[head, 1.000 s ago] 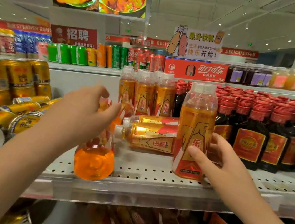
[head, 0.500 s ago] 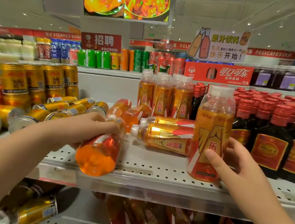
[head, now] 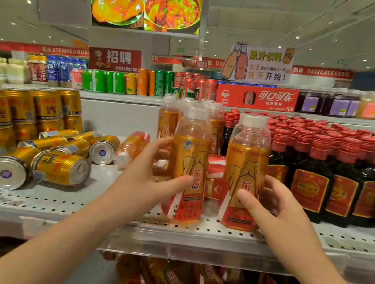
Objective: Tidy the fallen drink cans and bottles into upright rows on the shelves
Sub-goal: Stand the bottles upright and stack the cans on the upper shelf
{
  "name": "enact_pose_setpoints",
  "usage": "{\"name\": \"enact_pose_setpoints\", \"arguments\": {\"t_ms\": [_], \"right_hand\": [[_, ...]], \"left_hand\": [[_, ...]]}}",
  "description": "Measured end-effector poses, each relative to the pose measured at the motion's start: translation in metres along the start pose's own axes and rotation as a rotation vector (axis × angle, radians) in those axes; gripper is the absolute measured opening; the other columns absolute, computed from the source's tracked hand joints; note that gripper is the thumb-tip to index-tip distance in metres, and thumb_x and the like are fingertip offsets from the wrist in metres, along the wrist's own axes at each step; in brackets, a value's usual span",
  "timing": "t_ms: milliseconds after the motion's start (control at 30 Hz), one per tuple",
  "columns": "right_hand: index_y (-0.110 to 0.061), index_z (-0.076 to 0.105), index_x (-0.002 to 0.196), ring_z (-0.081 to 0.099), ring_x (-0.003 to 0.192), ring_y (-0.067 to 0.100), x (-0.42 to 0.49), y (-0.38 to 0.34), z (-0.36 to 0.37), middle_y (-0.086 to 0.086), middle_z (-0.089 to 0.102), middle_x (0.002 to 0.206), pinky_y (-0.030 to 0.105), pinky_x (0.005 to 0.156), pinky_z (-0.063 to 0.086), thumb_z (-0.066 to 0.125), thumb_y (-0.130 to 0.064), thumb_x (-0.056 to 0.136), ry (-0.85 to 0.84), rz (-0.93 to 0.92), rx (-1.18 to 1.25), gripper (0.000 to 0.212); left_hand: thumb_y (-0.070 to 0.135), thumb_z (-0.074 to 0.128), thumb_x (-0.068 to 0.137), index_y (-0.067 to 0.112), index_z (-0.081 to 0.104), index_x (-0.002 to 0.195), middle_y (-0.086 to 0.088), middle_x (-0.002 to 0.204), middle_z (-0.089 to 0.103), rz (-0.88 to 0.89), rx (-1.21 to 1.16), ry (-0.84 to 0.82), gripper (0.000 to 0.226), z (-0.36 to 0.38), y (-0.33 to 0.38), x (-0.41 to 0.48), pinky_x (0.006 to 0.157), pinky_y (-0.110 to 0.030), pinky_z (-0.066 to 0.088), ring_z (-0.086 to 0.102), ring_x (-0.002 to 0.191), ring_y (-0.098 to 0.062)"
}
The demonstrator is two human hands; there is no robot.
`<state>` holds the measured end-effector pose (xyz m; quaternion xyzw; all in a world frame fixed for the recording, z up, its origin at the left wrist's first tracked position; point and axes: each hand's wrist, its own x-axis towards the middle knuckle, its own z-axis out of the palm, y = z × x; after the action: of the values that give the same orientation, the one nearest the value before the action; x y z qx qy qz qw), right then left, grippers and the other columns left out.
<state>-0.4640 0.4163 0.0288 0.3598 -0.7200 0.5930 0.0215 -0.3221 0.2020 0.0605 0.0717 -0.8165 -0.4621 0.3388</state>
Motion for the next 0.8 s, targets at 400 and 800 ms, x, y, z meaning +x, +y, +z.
{"name": "enact_pose_setpoints", "arguments": {"t_ms": [400,800], "right_hand": [[-0.044,0.048,0.136,0.052,0.122,0.005,-0.021,-0.005,-0.025,-0.018,0.055,0.135,0.037,0.099,0.048,0.061,-0.075,0.07,0.153,0.063,-0.273,0.074],[-0.035,0.059,0.119,0.052,0.116,-0.006,-0.046,-0.067,0.073,-0.028,0.055,0.117,0.002,0.093,0.035,0.062,-0.028,0.095,0.282,-0.497,-0.429,0.026]], "left_hand": [[0.044,0.079,0.084,0.039,0.044,0.143,0.018,0.124,0.065,0.065,-0.043,-0.209,0.068,0.031,0.001,0.012,0.086,-0.023,0.059,0.066,0.112,-0.001],[0.066,0.057,0.091,0.031,0.055,0.132,0.01,0.125,0.058,0.137,0.787,-0.413,0.054,-0.053,-0.041,0.085,0.093,-0.03,0.051,0.056,0.109,-0.009]]}}
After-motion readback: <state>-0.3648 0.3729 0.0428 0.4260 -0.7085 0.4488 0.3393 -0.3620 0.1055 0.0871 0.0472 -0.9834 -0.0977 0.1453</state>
